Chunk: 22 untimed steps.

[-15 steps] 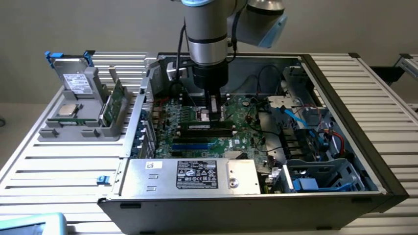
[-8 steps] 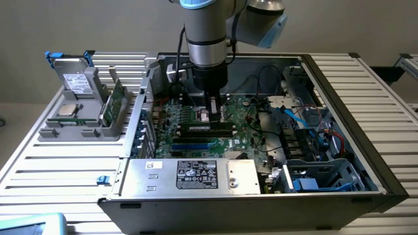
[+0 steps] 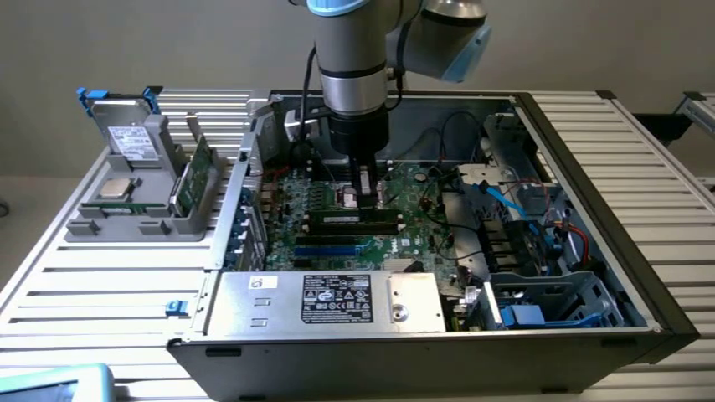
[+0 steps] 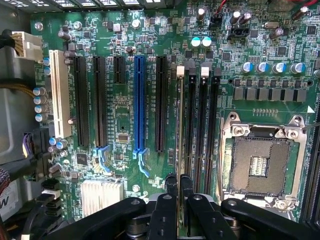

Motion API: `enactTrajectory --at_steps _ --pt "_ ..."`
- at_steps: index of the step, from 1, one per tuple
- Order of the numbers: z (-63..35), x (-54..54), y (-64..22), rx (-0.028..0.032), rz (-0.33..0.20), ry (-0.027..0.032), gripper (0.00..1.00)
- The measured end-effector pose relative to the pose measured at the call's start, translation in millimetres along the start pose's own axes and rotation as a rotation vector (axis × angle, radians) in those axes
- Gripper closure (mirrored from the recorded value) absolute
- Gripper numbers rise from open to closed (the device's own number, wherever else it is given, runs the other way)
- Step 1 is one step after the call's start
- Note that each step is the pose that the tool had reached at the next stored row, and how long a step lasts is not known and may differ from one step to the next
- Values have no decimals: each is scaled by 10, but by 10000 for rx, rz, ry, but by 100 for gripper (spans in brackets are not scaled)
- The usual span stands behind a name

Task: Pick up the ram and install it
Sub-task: 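Insert the ram into the slot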

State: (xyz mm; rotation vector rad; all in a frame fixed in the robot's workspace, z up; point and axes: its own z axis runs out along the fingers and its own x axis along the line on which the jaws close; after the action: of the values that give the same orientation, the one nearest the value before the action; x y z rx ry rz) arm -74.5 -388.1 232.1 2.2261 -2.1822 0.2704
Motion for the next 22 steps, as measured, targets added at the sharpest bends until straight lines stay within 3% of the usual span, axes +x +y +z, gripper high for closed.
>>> enactTrajectory --at_steps 22 --pt "24 -10 -2 -11 91 9 86"
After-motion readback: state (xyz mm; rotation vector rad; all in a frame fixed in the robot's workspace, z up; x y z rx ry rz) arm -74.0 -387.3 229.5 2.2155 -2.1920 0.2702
